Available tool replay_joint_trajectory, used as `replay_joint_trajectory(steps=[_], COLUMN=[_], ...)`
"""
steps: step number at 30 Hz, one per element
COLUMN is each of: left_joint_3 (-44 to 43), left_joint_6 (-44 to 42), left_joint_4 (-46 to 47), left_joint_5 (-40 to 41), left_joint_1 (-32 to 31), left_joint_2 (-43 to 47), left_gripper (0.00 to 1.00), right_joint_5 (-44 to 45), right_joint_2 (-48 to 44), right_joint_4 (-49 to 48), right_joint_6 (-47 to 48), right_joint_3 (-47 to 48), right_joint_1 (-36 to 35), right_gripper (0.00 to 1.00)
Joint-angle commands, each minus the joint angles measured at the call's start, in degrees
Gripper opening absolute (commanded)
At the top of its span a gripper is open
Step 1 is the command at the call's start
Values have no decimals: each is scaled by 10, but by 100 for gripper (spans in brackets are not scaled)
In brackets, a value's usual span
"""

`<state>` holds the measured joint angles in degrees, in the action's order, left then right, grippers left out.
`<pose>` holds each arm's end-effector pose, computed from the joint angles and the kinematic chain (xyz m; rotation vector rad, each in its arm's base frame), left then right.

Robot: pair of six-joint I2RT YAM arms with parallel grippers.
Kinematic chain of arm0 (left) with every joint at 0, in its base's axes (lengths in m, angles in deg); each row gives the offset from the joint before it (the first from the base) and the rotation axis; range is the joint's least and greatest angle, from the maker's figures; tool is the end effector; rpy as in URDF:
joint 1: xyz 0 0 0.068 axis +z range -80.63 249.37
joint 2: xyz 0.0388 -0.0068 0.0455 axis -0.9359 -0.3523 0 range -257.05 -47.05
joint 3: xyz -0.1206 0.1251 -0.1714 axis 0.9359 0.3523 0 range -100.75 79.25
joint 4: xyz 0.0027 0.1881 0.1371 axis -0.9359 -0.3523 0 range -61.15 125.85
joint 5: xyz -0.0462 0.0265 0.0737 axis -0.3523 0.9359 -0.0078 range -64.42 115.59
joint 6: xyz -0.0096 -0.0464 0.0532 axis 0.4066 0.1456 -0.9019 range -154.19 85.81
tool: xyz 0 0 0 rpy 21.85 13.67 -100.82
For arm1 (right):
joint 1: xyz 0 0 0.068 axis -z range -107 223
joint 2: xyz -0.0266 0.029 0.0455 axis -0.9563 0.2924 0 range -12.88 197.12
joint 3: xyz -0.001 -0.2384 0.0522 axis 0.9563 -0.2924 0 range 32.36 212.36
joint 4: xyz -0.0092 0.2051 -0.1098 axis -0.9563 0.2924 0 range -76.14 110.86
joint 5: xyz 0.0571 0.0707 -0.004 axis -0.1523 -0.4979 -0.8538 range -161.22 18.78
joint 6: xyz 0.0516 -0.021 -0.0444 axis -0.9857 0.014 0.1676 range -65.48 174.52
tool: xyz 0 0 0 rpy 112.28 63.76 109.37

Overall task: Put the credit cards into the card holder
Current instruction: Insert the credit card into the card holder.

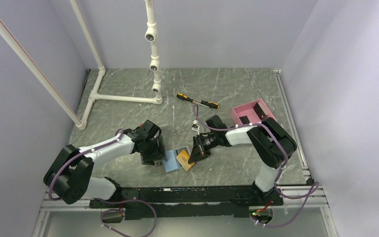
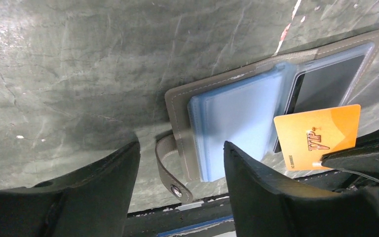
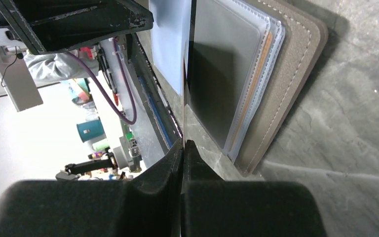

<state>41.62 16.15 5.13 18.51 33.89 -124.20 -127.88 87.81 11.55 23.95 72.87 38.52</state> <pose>0.1717 -0.1313 0.1274 -0.3483 2.9135 -0.4809 0.2019 0.1980 0.0976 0.4906 -2.5768 -1.5798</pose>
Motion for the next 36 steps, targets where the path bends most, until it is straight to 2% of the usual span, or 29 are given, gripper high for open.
replay_joint_trajectory(steps=[1, 5, 16, 26, 33, 36], left_joint_3=[24, 38, 41, 47, 58, 59], left_joint_6=[8, 15, 16, 22, 25, 22], left_joint_4=[32, 40, 51, 52, 56, 52], left_joint_5=[50, 47, 34, 30, 28, 34], left_joint_1=[-3, -4, -8, -12, -12, -13], left_joint_2=[-17, -4, -12, -4, 9, 10], left_gripper=[65, 55, 48, 42, 41, 41], right_joint_5=[-35, -45, -49, 9, 39, 58], right_joint_2=[16, 24, 56, 58, 64, 56], right_joint_4=[-60, -96, -165, -282, -305, -257], right_joint_6=[5, -9, -38, -105, -112, -77], right_joint_3=[13, 6, 12, -13, -24, -15], right_joint_1=[1, 0, -2, -19, -38, -39], right_gripper=[0, 0, 0, 0, 0, 0])
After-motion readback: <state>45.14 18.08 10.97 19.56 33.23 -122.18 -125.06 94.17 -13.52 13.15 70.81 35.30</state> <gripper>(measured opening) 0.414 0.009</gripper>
